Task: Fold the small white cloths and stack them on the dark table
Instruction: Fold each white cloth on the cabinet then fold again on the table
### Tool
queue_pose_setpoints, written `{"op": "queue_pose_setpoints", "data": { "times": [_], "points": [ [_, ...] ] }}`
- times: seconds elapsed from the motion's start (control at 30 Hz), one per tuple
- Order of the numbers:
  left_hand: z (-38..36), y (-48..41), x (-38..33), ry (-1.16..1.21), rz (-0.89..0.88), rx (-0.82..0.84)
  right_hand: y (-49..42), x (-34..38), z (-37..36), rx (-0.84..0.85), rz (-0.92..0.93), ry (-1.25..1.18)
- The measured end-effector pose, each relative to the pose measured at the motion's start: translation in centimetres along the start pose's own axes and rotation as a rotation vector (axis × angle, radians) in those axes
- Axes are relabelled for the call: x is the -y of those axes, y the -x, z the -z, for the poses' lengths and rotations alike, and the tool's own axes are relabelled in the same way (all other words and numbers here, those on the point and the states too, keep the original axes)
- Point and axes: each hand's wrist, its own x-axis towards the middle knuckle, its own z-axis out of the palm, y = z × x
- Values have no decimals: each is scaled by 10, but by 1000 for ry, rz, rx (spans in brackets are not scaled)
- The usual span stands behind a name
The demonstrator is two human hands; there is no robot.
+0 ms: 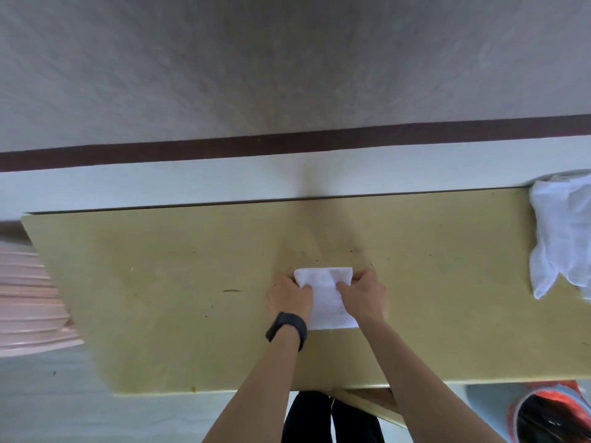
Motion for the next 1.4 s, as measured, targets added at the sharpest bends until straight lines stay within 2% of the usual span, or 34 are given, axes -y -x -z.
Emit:
{"op": "queue_pose_setpoints", "data": {
  "times": [0.13,0.33,0.53,0.7,0.87,1.07,1.23,1.3,1.4],
  "points": [
    [7,-3,0,99,-15,70,-3,-3,5,98,-30,-105],
    [33,9,7,384,-44,208,14,-16,20,176,40,-463],
    [103,59,0,506,-294,348,62,-7,66,292,271,-623],
    [173,124,-8,609,-484,329,130,29,124,342,526,-650],
    [229,197,-10,725,-690,150,201,64,165,253,779,-627],
    [256,294,21,889,-815,-206,289,73,166,103,1115,-566],
    [245,367,88,859,-662,-658,355,44,130,84,1345,-424],
    [239,389,126,836,-566,-785,381,26,109,164,1390,-359],
    [225,418,198,854,-382,-888,420,-9,71,338,1389,-244]
  ]
}}
